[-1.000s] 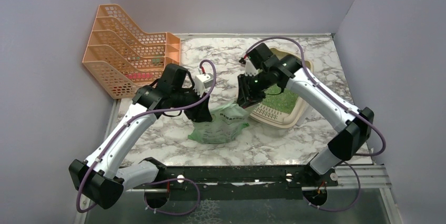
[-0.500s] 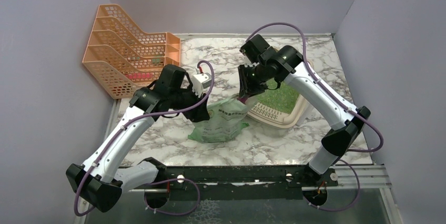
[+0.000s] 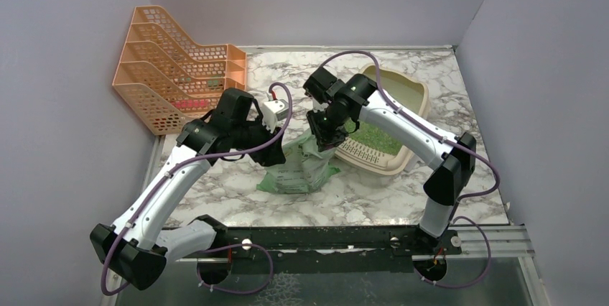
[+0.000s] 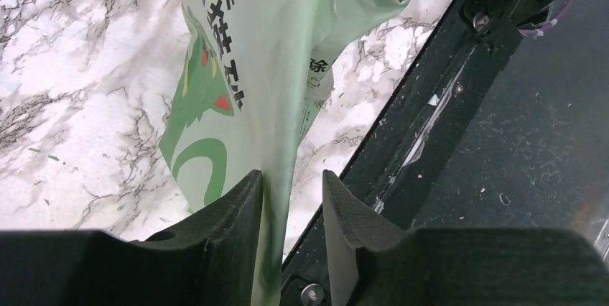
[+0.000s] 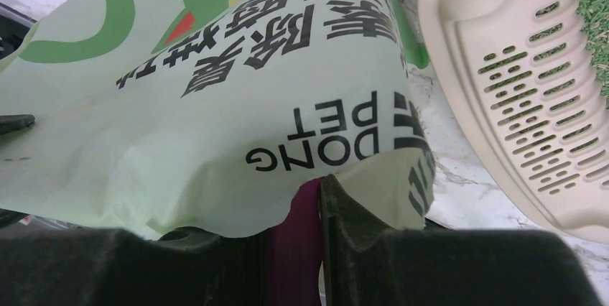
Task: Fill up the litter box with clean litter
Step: 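Scoop the cat litter from the cat litter bag.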
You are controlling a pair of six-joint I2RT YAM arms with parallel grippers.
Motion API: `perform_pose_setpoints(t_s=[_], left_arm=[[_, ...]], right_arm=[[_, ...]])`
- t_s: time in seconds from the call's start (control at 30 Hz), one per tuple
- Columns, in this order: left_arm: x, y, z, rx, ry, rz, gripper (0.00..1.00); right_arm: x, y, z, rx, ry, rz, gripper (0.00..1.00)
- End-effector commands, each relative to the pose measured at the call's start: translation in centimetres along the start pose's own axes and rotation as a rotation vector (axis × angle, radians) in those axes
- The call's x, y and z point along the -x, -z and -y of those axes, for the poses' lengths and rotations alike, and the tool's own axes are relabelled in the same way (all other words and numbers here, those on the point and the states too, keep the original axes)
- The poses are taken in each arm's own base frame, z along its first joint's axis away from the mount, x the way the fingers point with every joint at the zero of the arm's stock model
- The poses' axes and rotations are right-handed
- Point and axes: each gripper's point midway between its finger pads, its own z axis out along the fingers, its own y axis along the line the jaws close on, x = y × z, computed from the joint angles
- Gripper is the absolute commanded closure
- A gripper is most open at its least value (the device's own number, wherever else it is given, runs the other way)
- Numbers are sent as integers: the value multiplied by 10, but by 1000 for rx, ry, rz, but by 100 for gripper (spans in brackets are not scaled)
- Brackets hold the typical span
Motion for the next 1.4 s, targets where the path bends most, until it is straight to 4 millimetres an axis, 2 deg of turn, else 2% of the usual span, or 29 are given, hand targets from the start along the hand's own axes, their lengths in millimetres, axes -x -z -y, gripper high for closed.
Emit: perform_pose_setpoints(t_s=[0.0, 0.13, 0.3, 0.37, 0.47, 0.6, 0.63, 0.8, 0.9, 0.97, 1.2, 1.37], left_arm=[[4, 5, 3, 12, -16, 22, 64], [3, 1, 2, 1, -16, 10, 66], [3, 0, 5, -19, -23, 8, 71], [3, 1, 5, -18, -24, 9, 72], [3, 0, 4, -16, -21, 8, 73], [3, -2, 0, -3, -12, -1, 75], [2, -3, -1, 3, -9, -4, 75], [3, -4, -6, 21, -21, -10, 75], [4, -3, -7, 27, -26, -9, 75], [5, -3, -6, 26, -26, -7, 75], [4, -3, -7, 33, -20, -7, 64], [3, -4, -9, 41, -4, -10, 63]], right_arm=[[10, 2, -13, 38, 42, 47, 99], [18, 30, -20, 101, 64, 128, 99], [21, 50, 1, 101, 37, 176, 99], [17, 44, 6, 94, 47, 155, 99], [4, 16, 20, 28, 29, 43, 99], [-14, -23, 10, 101, 38, -74, 99], [-14, -25, 4, 143, 45, -66, 99], [1, -13, -27, 314, 70, 12, 99], [6, -6, -38, 385, 87, 34, 99], [8, -3, -41, 422, 91, 42, 99], [13, 6, -45, 528, 75, 79, 99], [20, 18, -43, 616, 34, 131, 99]])
